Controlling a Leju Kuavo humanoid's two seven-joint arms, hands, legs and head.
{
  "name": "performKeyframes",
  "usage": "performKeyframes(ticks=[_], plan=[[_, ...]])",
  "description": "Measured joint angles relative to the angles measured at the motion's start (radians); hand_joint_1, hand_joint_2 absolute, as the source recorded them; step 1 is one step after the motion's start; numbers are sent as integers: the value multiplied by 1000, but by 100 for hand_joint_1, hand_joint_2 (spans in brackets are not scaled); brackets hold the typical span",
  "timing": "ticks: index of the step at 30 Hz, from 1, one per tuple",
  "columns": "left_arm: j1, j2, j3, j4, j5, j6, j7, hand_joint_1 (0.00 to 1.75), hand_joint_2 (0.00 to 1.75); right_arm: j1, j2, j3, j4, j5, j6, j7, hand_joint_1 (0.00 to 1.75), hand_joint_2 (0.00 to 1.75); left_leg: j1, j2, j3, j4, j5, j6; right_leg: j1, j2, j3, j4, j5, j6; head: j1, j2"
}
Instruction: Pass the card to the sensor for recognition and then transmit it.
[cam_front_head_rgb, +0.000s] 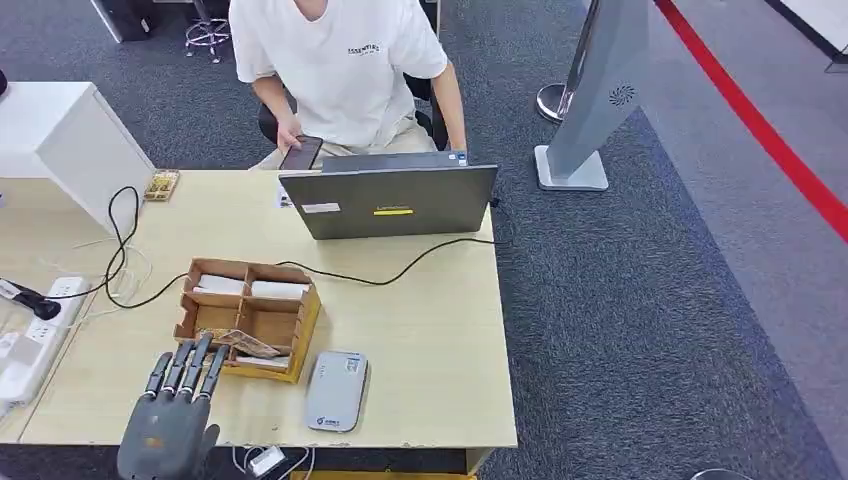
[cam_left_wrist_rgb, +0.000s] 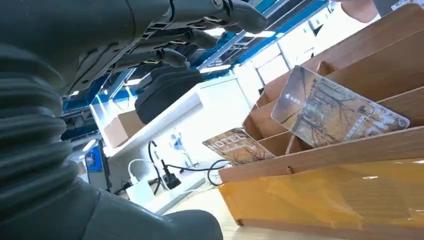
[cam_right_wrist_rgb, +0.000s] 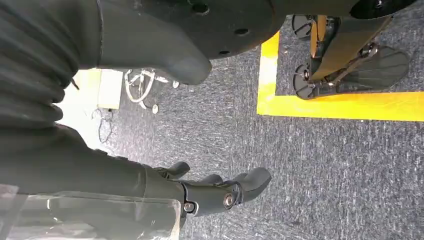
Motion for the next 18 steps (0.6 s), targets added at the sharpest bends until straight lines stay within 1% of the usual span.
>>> performKeyframes(ticks=[4, 15, 18], plan=[[-2, -17, 8, 7, 0, 0, 0, 0, 175, 0, 0, 4, 0, 1, 0, 0, 0, 175, 0, 0, 0, 0, 0, 0, 0, 0, 0, 0, 0, 0, 0, 0], [-21, -43, 22, 34, 0, 0, -1, 0, 175, 0, 0, 18, 0, 11, 8, 3, 0, 175, 0, 0, 0, 0, 0, 0, 0, 0, 0, 0, 0, 0, 0, 0], [-44, -56, 26, 52, 0, -2, -11, 0, 175, -1, 0, 24, 0, 19, 13, 7, 0, 175, 0, -1, 0, 0, 0, 0, 0, 0, 0, 0, 0, 0, 0, 0]])
